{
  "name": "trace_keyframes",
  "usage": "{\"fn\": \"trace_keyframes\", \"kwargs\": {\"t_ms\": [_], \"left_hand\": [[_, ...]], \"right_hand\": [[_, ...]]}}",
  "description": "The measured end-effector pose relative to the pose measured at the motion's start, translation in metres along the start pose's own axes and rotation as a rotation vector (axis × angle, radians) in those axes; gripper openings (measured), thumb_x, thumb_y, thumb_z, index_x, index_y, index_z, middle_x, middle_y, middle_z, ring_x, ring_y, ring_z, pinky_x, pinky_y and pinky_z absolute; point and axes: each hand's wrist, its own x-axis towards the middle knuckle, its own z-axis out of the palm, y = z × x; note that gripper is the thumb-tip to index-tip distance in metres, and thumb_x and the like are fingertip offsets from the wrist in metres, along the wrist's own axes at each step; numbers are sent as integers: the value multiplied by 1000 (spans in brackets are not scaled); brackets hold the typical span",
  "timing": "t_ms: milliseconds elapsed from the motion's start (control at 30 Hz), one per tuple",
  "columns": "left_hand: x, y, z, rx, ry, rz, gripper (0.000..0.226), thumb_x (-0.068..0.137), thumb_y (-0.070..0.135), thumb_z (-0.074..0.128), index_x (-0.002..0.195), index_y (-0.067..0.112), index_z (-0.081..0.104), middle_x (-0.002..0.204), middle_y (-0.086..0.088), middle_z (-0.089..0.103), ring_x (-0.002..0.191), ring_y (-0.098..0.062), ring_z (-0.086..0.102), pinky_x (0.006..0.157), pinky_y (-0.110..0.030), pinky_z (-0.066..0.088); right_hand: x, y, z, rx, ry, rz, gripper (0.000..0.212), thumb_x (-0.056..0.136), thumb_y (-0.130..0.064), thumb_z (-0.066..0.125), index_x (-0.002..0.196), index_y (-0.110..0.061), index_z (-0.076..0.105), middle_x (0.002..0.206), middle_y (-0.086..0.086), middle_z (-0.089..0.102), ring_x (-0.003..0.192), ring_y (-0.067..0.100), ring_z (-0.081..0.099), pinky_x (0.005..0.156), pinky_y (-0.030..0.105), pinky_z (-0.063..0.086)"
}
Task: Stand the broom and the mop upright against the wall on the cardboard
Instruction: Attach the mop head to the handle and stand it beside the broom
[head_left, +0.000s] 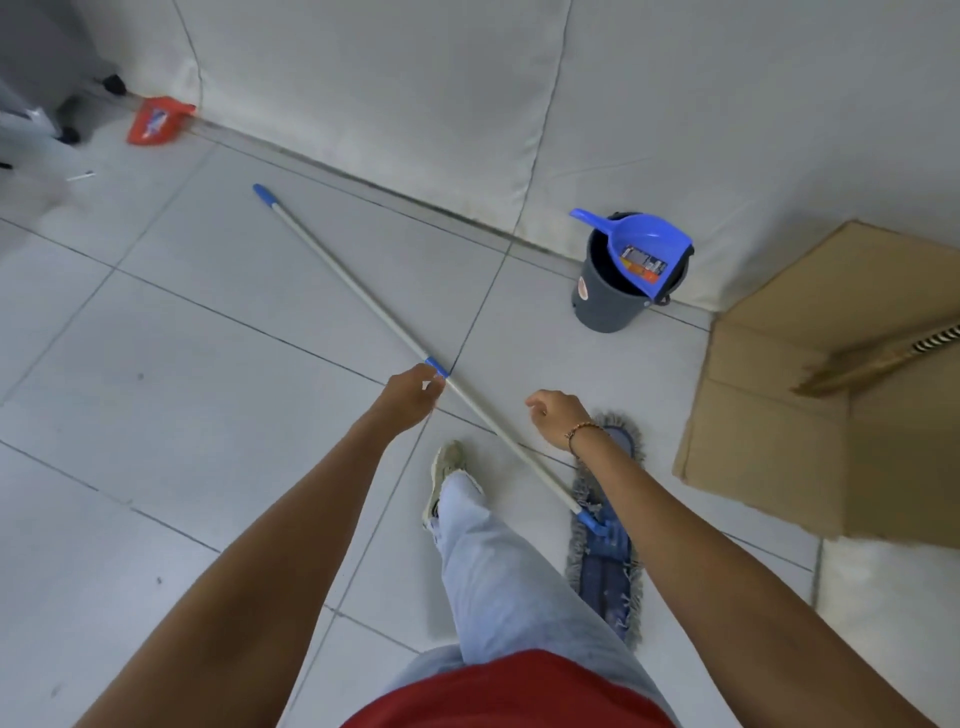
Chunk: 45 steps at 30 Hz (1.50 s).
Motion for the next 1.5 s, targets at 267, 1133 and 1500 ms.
{"fn": "trace_keyframes", "kwargs": {"t_ms": [267, 1133, 1500], "left_hand": [[109, -35, -75, -3, -12, -87, 43, 98, 32, 39, 132, 6, 46, 136, -16, 55, 125, -34, 50, 105, -36, 37], [573, -302, 76, -354, 21, -524, 49, 95, 29, 42, 139, 7, 36, 142, -16, 45, 129, -32, 45, 110, -40, 37], [656, -323, 105, -924, 35, -643, 50, 96, 37, 43, 128, -1, 43, 107, -11, 51, 100, -26, 56, 91, -34, 52]], "right_hand": [[114, -46, 4, 129, 32, 93, 30, 92, -11, 42, 114, -7, 62, 116, 18, 65, 106, 31, 61, 91, 32, 49], [522, 53, 247, 98, -216, 328, 43, 87, -9, 51, 130, -5, 44, 128, 20, 54, 116, 35, 52, 101, 41, 44], [611, 74, 311, 9, -407, 408, 45, 92, -31, 51, 124, 0, 46, 114, 21, 59, 97, 30, 58, 76, 30, 42]]}}
